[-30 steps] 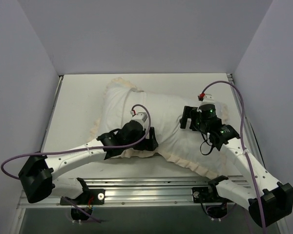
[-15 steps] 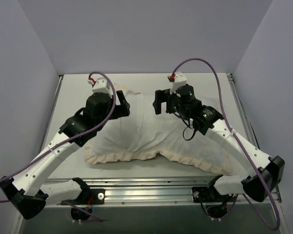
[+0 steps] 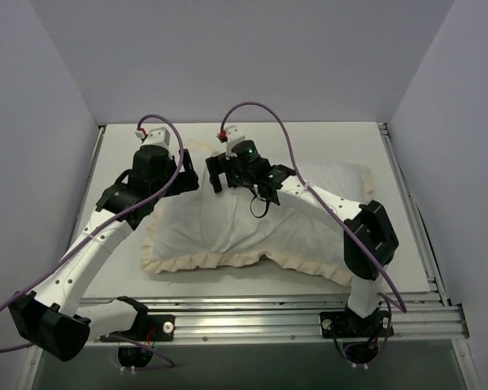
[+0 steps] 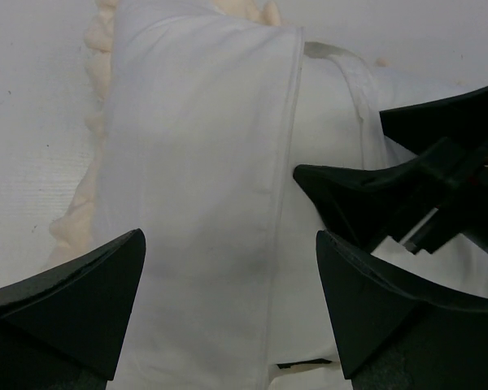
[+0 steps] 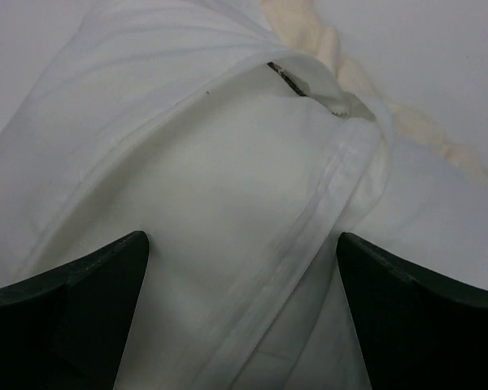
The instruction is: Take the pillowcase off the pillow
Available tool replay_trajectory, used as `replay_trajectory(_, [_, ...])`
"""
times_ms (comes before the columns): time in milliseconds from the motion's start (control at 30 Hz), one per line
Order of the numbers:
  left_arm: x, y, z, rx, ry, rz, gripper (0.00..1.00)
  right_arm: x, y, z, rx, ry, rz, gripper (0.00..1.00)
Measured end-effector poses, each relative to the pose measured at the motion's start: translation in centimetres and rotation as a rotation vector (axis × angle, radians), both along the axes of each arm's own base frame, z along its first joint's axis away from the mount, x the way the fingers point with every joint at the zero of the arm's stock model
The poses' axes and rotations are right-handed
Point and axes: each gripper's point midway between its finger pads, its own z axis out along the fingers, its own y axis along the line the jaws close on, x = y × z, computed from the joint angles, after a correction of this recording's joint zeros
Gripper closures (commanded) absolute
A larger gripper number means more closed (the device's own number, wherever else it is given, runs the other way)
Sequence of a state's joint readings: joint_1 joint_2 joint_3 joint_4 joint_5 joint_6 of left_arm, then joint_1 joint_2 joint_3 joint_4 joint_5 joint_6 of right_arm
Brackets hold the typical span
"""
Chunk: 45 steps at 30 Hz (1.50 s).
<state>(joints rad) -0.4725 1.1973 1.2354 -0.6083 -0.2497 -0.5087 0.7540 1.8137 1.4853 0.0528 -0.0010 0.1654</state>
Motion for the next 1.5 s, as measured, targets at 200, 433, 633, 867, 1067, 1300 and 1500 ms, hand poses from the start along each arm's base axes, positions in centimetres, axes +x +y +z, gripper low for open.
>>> replay_trajectory(200, [0.2, -0.7, -0.8, 0.022, 0.018, -0.061, 0.05, 0.5, -0.6, -4.6, 0.008, -0.011, -0.014, 0.60])
replay_trajectory(433, [2.5, -1.9, -3.1, 0.088, 0.073, -0.098, 0.05, -0.2, -1.6, -4.8, 0.121, -0.049, -0.037, 1.00])
replay_trajectory(633, [4.2, -3.1, -4.6, 0.150, 0.097, -0.131, 0.05, -1.0, -1.7, -4.6, 0.170, -0.052, -0.034, 1.00])
replay_trajectory(867, [5.7, -6.2, -5.2, 0.241, 0.071, -0.192, 0.05, -1.2, -1.7, -4.4, 0.183, -0.047, -0.031, 1.00])
replay_trajectory(1067, [8.1, -4.9, -6.7, 0.329, 0.079, -0.089, 0.12, -1.4, -1.8, -4.3, 0.186, -0.045, -0.028, 1.00])
replay_trajectory(1300, [11.2, 0.9, -8.6, 0.343, 0.120, 0.091, 0.31, -3.2, -2.6, -4.1, 0.197, -0.029, 0.000, 1.00])
replay_trajectory(1500, [12.4, 5.0, -11.5, 0.264, 0.210, 0.180, 0.34, -6.0, -5.7, -2.7, 0.237, -0.006, 0.002, 1.00])
